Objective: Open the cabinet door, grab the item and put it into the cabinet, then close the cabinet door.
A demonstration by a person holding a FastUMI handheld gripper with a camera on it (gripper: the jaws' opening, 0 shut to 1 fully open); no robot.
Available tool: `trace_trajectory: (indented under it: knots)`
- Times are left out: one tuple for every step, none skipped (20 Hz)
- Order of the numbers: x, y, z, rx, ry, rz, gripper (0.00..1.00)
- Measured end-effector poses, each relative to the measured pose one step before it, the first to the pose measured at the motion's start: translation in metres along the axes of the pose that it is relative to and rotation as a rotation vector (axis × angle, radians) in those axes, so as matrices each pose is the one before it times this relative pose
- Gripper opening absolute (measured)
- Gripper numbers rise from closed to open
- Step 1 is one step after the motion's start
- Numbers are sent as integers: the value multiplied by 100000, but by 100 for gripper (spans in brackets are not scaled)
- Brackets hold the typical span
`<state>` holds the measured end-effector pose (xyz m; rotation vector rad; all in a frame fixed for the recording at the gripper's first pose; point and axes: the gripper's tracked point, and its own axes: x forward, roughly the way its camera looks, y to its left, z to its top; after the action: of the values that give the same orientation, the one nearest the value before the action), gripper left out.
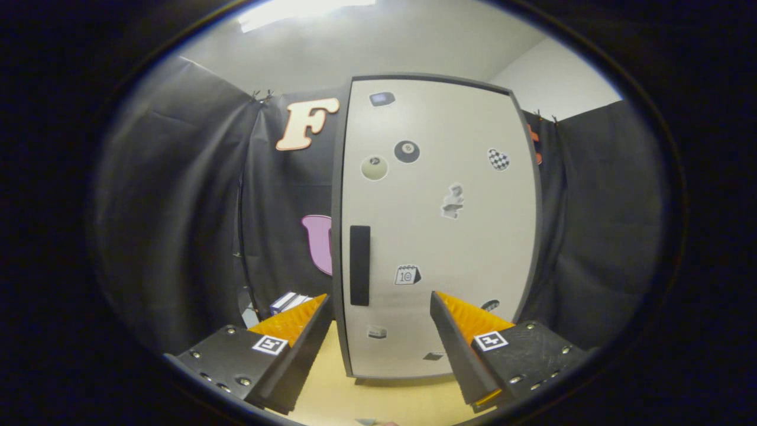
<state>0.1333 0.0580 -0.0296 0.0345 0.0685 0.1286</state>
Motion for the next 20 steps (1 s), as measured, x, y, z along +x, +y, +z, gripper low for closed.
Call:
trace_trajectory:
  knots:
    - [1245,406,-294,174,802,710,99]
    - [1130,325,-151,44,511,907,99]
    - [1169,368,-74,184,235,700,99]
    - [1094,228,-92,304,321,313,99]
    - [1080,319,-126,467,517,344,99]
    - [987,208,-74,330,157,336,99]
    - [962,115,20,48,-82,-186,99]
    - [766,85,-47,81,-224,-212,99]
    - [754,158,-58,217,244,177,99]
    - [625,102,-94,536,-20,-130,98]
    - [551,53,-35,460,124,-82,98]
    - [399,52,26,550,-250,-431,98]
    - [346,48,46,525,-19,-318,98]
    - [341,129,0,562,-204,-18,98]
    - [254,-18,68,452,-75,-691,96]
    - [179,143,35,380,-268,-28,86]
    - [183,213,30,552,56,213,76]
    - [-144,59,-2,515,246,101,75]
    - [-179,-520,222,-272,-1110,-3372,61]
    - [633,43,319,619,-1338,146,47]
